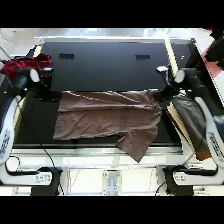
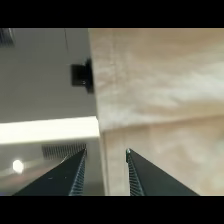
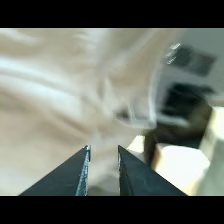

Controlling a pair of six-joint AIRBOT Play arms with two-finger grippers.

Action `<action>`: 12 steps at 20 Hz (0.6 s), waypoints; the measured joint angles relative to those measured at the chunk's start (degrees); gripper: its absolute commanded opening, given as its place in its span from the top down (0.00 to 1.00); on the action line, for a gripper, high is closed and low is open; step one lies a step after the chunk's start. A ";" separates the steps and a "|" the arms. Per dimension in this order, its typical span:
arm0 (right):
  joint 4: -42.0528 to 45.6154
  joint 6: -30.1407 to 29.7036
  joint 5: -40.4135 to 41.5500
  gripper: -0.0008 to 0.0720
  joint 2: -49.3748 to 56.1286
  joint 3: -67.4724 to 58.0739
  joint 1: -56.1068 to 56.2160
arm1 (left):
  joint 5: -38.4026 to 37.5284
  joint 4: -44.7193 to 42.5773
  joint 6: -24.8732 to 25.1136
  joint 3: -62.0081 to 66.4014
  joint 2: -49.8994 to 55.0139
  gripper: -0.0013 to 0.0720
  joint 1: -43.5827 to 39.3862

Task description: Fold the shirts.

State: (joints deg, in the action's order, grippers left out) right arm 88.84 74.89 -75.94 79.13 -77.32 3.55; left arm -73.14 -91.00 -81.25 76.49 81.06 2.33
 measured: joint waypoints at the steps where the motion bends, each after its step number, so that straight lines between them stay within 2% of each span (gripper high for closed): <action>1: 0.57 0.15 -1.75 0.70 -3.34 -0.11 0.00 | -1.01 -0.02 0.00 -0.22 -3.10 0.56 0.48; 3: 1.33 1.09 -5.64 0.70 -10.75 1.27 0.00 | -2.27 0.02 -0.22 -2.91 -10.80 0.58 2.16; 4: 1.38 2.08 -6.38 0.63 -14.88 3.43 0.00 | -2.25 0.02 -0.63 -5.75 -14.97 0.58 3.32; 5: 1.36 3.37 -6.73 0.45 -18.97 6.54 0.00 | -1.64 0.00 -1.22 -10.14 -19.91 0.58 4.92; 6: 1.31 5.53 -6.10 0.33 -23.43 11.10 0.00 | 0.04 0.00 -2.27 -15.04 -24.79 0.58 6.67; 10: -1.53 20.57 0.96 0.32 -37.29 31.89 0.00 | 11.91 0.85 -9.99 -34.58 -42.82 0.58 14.49; 12: -7.02 24.48 2.82 0.32 -38.97 40.26 0.00 | 14.97 2.32 -11.93 -39.45 -47.06 0.58 16.87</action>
State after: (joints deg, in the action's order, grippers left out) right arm 81.82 99.37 -73.12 40.16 -37.06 3.55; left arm -58.17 -88.68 -93.19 37.04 34.00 19.20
